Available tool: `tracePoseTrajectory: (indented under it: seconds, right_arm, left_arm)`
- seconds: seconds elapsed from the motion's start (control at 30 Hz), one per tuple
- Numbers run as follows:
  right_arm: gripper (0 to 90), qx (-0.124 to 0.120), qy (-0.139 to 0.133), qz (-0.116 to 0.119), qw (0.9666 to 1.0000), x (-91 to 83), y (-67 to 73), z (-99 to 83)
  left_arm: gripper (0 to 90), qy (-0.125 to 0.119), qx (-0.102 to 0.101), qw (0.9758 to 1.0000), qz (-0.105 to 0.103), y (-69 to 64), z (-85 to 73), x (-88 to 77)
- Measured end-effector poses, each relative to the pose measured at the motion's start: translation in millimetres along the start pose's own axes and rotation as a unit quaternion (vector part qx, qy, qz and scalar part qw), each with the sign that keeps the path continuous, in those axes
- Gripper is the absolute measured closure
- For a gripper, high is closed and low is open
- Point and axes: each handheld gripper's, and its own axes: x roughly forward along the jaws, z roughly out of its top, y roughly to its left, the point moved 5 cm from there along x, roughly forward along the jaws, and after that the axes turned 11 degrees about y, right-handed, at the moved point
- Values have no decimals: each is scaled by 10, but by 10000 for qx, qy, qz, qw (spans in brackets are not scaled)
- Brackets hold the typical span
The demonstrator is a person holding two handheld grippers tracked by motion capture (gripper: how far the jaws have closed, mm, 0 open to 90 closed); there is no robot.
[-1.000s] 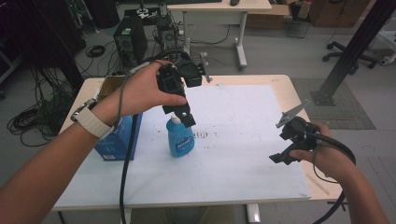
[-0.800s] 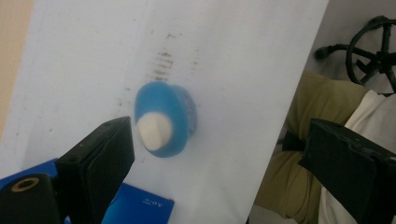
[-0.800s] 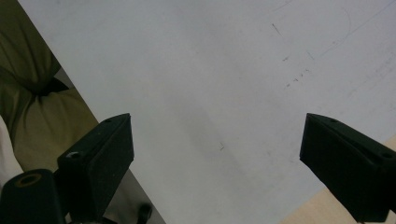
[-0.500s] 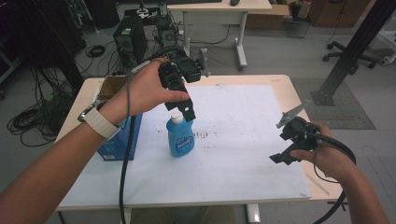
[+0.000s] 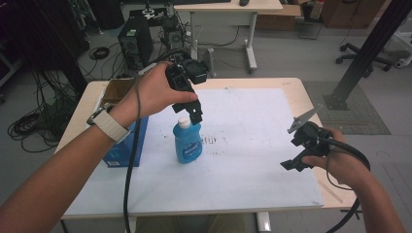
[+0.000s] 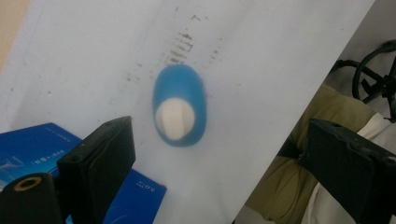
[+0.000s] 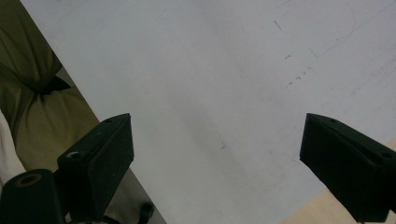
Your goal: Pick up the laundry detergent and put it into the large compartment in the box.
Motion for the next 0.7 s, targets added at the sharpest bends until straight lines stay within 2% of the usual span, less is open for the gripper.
tracePoseTrajectory:
  seconds: [0.2, 0.7]
  right_arm:
    - [99, -3, -8, 10, 10000, 6, -3, 13]
    - [99, -18, 12, 50, 10000, 42, 4, 32]
  left_arm:
    - [98, 30, -151, 9999, -47, 46, 9, 57]
    - [88, -25, -309, 9994, -144, 179, 5, 179]
